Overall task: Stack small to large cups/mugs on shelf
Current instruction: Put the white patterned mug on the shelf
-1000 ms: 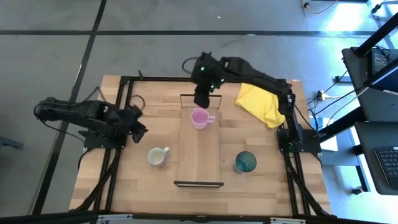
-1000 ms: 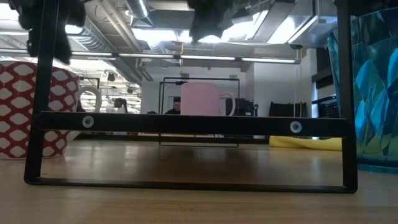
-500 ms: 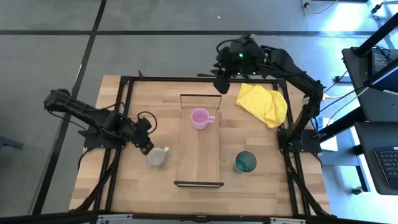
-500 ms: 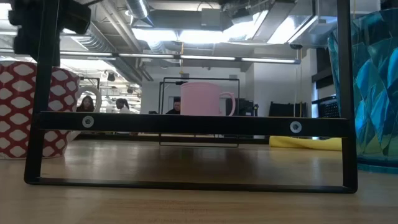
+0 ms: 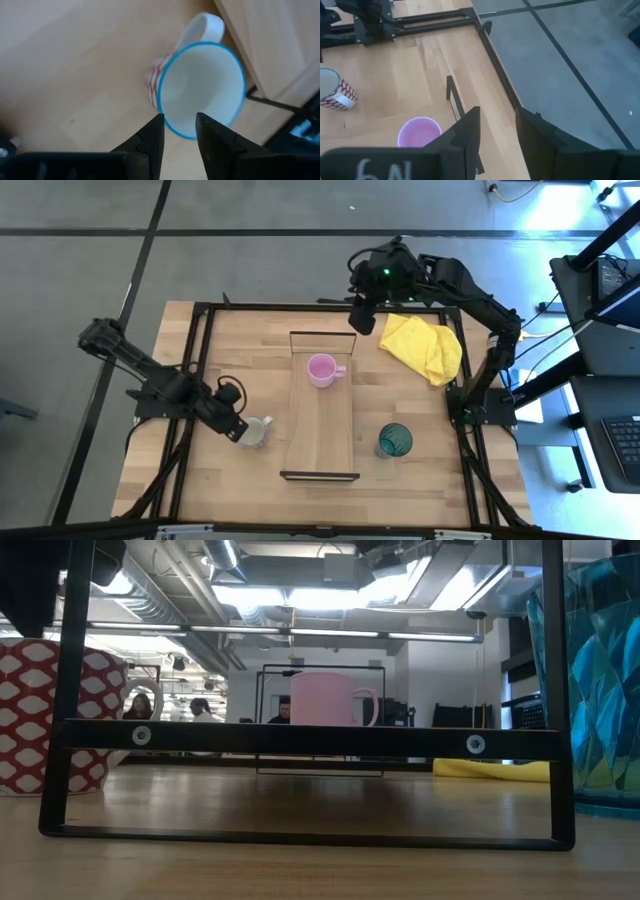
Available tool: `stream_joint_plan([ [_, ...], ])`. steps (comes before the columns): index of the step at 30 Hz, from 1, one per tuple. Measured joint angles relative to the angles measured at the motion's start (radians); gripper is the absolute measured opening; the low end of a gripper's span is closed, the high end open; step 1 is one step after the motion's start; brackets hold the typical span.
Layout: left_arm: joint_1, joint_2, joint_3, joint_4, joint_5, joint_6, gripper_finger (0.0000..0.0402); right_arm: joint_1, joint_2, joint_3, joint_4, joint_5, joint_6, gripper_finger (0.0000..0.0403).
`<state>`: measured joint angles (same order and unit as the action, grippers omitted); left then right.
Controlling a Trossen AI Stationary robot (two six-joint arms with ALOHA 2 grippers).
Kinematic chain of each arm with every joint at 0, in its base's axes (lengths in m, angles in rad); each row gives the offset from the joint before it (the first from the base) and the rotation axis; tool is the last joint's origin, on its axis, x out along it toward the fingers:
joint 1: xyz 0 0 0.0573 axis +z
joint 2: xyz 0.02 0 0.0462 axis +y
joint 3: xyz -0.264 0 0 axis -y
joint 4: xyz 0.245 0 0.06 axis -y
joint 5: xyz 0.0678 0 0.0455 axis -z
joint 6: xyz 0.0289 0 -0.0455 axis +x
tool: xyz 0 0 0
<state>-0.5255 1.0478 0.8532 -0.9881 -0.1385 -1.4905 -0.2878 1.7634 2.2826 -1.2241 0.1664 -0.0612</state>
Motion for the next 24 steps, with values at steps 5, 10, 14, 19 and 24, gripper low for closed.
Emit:
stream_joint_plan([
  [5,0.002,0.055,0.000,-0.015,-0.008,0.005,0.0106,0.000,0.000,0.000,0.002,-0.001,-0.001,0.0126],
  [10,0.002,0.100,0.000,-0.025,-0.008,0.022,0.0106,0.000,0.000,0.000,0.012,-0.001,0.000,0.0126],
  [14,0.002,0.130,0.000,-0.024,-0.009,0.034,0.0106,0.000,0.000,0.000,0.025,-0.001,0.002,0.0126],
  [19,0.002,0.160,0.000,-0.021,-0.023,0.047,0.0106,0.000,0.000,0.000,0.031,-0.001,0.003,0.0126],
  [24,0.002,0.183,0.000,-0.016,-0.045,0.063,0.0105,0.000,0.000,0.000,0.031,-0.001,0.003,0.0126],
])
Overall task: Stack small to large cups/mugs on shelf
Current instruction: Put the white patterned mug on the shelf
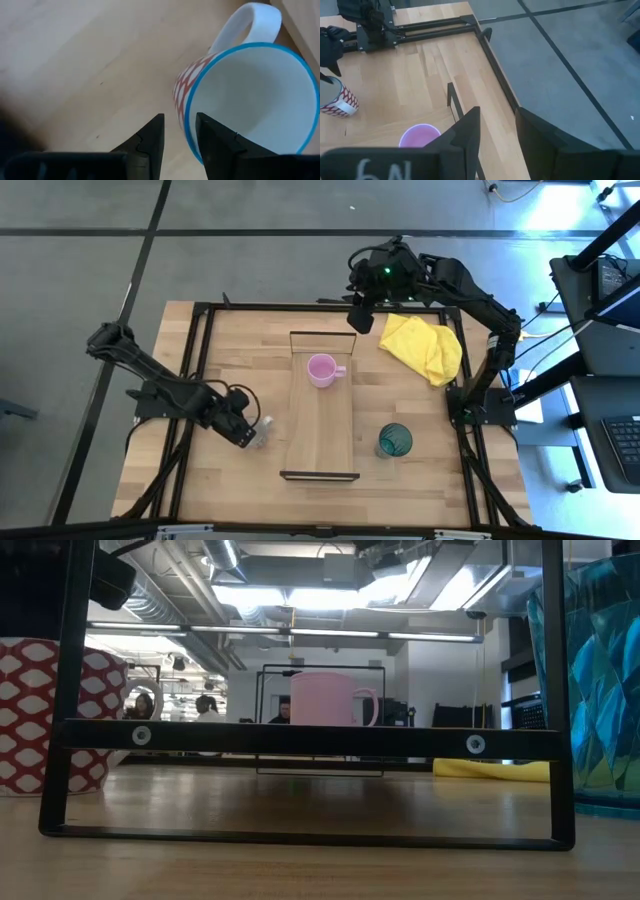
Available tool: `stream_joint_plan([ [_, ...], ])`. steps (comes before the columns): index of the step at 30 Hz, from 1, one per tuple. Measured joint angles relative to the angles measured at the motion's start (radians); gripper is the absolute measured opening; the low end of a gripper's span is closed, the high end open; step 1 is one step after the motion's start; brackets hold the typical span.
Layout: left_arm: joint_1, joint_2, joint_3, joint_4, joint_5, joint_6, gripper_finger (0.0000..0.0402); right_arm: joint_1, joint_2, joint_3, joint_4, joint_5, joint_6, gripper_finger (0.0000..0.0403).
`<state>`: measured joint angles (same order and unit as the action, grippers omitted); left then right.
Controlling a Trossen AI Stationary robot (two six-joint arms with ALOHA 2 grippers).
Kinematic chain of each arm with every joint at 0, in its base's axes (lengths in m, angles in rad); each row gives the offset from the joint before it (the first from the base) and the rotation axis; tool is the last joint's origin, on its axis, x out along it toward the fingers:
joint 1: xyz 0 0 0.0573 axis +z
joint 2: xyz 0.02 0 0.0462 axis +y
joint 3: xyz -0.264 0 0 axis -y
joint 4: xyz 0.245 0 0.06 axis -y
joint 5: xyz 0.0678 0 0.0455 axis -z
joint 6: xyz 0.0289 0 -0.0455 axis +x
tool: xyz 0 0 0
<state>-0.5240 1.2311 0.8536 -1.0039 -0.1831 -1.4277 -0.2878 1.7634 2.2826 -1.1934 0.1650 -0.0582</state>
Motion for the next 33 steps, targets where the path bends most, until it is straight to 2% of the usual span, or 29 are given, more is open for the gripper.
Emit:
stream_joint_plan([
  [5,0.005,0.040,0.000,0.036,-0.047,0.048,0.0106,0.000,0.000,0.000,0.000,0.000,0.000,0.0126],
  [12,0.030,0.108,0.000,0.073,0.004,0.143,0.0100,0.000,0.000,0.000,-0.021,0.000,0.003,0.0126],
  [15,0.041,0.116,0.000,0.082,0.018,0.178,0.0079,0.000,0.000,0.000,-0.027,0.000,0.003,0.0126],
  [19,0.058,0.110,0.000,0.080,0.023,0.223,0.0026,0.000,0.000,0.000,-0.037,0.000,0.006,0.0126],
  [22,0.075,0.109,0.012,0.062,0.025,0.265,0.0017,0.000,0.000,0.000,-0.050,0.000,0.023,0.0126],
  [26,0.114,0.103,0.084,0.011,0.022,0.364,0.0017,0.000,0.000,0.000,-0.069,0.000,0.031,0.0126],
  [28,0.137,0.099,0.152,-0.076,0.016,0.436,0.0017,0.000,0.000,0.000,-0.074,0.000,0.032,0.0126],
  [33,0.201,0.097,0.348,-0.174,-0.021,0.724,0.0017,-0.019,-0.003,0.000,-0.104,-0.002,0.026,0.0126],
])
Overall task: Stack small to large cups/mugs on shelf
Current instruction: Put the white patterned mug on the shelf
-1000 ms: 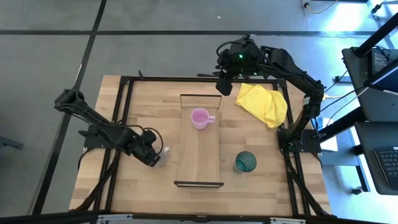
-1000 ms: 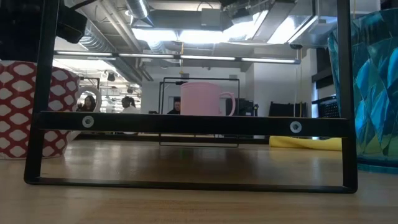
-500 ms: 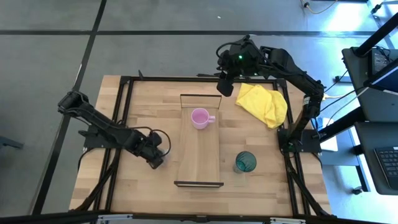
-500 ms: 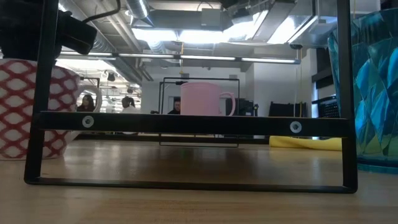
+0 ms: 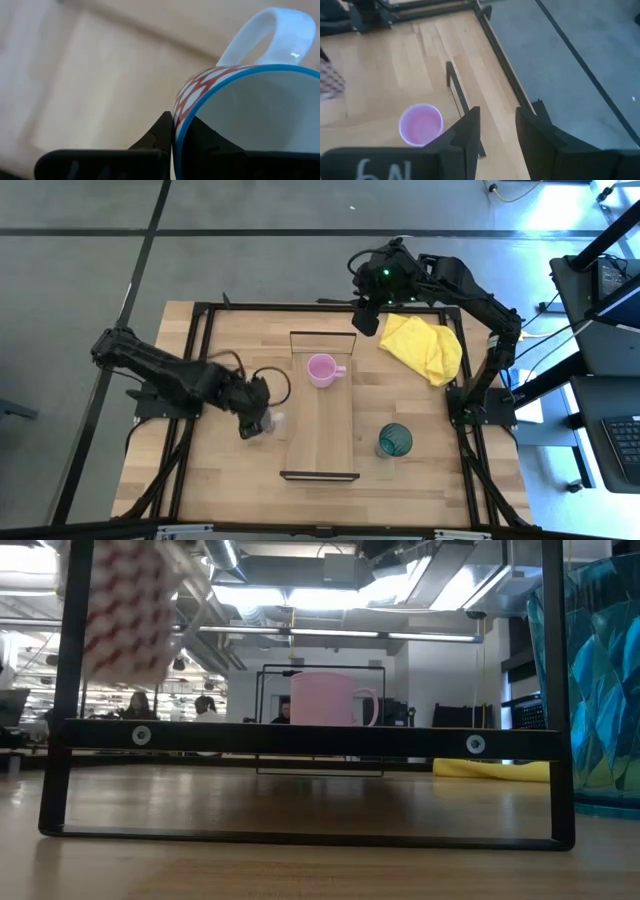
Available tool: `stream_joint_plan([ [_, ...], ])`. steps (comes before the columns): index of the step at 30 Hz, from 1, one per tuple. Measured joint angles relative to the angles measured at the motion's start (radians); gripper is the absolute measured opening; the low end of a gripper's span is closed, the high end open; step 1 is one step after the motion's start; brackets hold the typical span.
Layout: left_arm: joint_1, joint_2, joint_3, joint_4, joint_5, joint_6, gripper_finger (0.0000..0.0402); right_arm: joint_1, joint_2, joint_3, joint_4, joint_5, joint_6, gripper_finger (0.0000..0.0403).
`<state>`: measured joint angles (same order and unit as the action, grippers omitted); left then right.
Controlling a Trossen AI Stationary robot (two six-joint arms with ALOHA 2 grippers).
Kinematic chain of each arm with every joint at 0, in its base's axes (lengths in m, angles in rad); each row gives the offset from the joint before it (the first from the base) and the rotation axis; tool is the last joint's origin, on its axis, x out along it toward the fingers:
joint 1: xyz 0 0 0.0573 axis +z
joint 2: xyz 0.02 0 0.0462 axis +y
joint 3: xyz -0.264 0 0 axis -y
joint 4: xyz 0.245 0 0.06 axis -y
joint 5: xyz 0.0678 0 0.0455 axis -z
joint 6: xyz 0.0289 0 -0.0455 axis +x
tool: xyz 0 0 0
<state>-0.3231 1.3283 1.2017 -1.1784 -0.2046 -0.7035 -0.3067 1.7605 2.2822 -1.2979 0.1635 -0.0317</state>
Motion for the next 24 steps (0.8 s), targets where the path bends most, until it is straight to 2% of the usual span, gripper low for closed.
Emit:
stream_joint_plan([
  [4,0.082,0.001,0.106,-0.015,-0.013,0.244,0.0017,-0.046,-0.011,0.000,-0.036,0.001,0.030,0.0126],
  [7,0.172,0.001,0.135,0.001,-0.010,0.400,0.0017,-0.085,-0.026,0.000,-0.047,-0.010,0.058,0.0126],
  [12,0.322,0.035,0.138,0.113,0.099,0.620,0.0017,-0.141,-0.051,0.000,-0.040,-0.034,0.101,0.0126],
  [17,0.406,0.165,0.205,0.138,0.183,0.756,0.0017,-0.178,-0.070,0.000,-0.044,-0.036,0.134,0.0126],
  [24,0.443,0.388,0.481,0.021,0.204,0.884,0.0017,-0.212,-0.076,0.000,-0.087,-0.044,0.157,0.0126],
])
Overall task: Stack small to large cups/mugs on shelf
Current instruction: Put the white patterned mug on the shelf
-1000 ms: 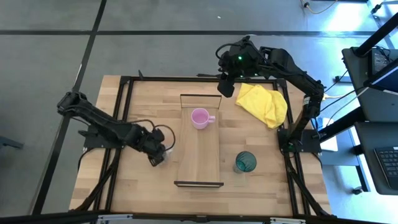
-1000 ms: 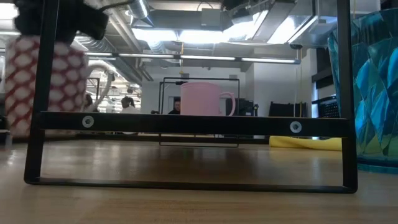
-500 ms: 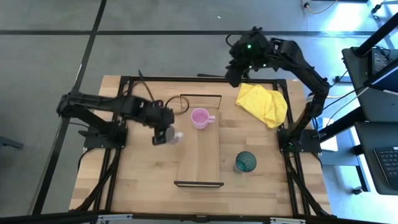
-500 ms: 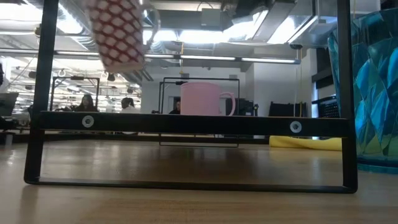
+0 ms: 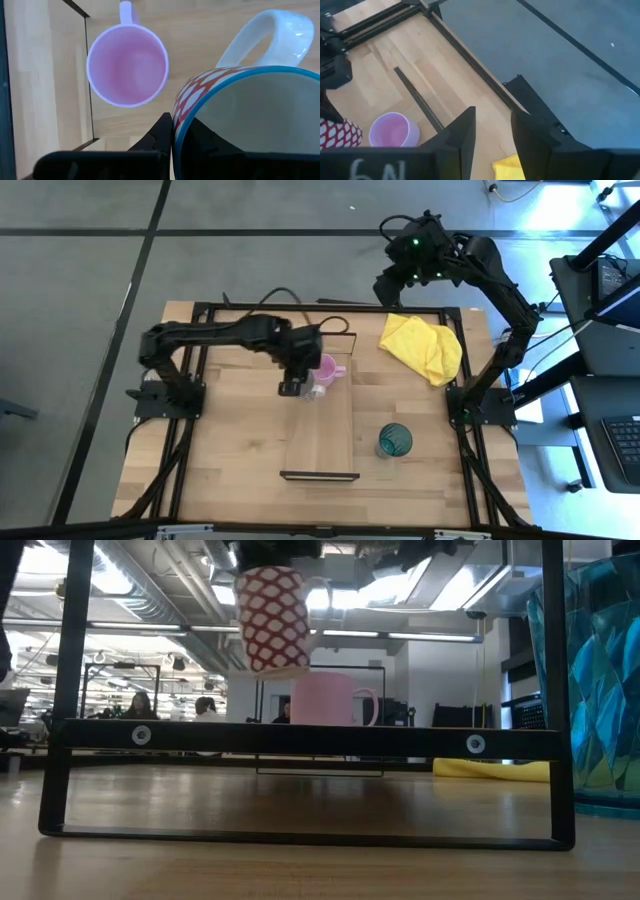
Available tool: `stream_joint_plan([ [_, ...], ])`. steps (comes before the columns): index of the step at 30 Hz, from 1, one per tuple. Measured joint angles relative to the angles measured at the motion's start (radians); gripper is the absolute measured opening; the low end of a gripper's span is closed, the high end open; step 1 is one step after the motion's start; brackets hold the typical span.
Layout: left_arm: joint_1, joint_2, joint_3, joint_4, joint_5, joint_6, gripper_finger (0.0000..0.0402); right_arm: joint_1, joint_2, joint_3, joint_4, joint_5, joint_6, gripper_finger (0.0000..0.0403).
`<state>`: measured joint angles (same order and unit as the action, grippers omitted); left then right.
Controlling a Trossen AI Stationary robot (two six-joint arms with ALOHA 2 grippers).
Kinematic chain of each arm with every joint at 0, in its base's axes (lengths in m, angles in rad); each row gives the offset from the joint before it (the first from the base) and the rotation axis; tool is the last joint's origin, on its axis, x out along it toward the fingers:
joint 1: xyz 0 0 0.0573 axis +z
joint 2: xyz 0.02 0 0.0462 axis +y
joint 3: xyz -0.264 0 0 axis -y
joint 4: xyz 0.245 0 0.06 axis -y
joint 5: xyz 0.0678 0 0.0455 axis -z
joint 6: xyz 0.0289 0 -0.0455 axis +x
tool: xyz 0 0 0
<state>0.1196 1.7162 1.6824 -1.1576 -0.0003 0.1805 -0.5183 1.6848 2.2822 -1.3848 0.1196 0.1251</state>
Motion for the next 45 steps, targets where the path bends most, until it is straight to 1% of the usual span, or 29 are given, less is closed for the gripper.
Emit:
stream_joint_plan([
  [4,0.021,0.082,0.103,-0.074,0.046,0.012,0.0017,-0.010,0.000,0.000,-0.003,0.000,0.000,0.0126],
  [7,0.017,0.102,0.113,-0.090,0.096,-0.017,0.0017,-0.016,0.000,0.000,-0.003,0.000,-0.002,0.0126],
  [9,0.003,0.109,0.114,-0.075,0.110,-0.055,0.0017,-0.016,0.000,0.000,-0.005,0.000,-0.014,0.0126],
  [12,-0.028,0.112,0.114,-0.041,0.107,-0.111,0.0017,-0.016,0.000,0.000,-0.005,0.000,-0.032,0.0126],
  [15,-0.061,0.112,0.115,0.043,0.096,-0.176,0.0017,-0.016,0.000,0.000,-0.010,-0.011,-0.052,0.0126],
  [17,-0.079,0.118,0.115,0.049,0.070,-0.215,0.0017,-0.017,0.000,0.000,-0.016,-0.017,-0.057,0.0126],
  [19,-0.091,0.127,0.115,0.050,0.066,-0.255,0.0017,-0.017,0.000,0.000,-0.026,-0.017,-0.075,0.0126],
  [21,-0.107,0.138,0.115,0.048,0.035,-0.275,0.0017,-0.017,0.000,0.000,-0.039,-0.018,-0.078,0.0126],
  [26,-0.142,0.171,0.115,0.059,0.018,-0.282,0.0018,-0.017,0.000,0.000,-0.049,-0.018,-0.083,0.0126],
  [31,-0.137,0.204,0.114,0.068,0.000,-0.267,0.0018,-0.017,0.000,0.000,-0.050,-0.018,-0.085,0.0126],
  [34,-0.133,0.212,0.114,0.046,-0.035,-0.252,0.0018,-0.017,0.000,0.000,-0.050,-0.018,-0.084,0.0126],
  [45,-0.124,0.230,0.114,0.055,-0.027,-0.253,0.0018,-0.017,0.000,0.000,-0.050,-0.017,-0.104,0.0126],
])
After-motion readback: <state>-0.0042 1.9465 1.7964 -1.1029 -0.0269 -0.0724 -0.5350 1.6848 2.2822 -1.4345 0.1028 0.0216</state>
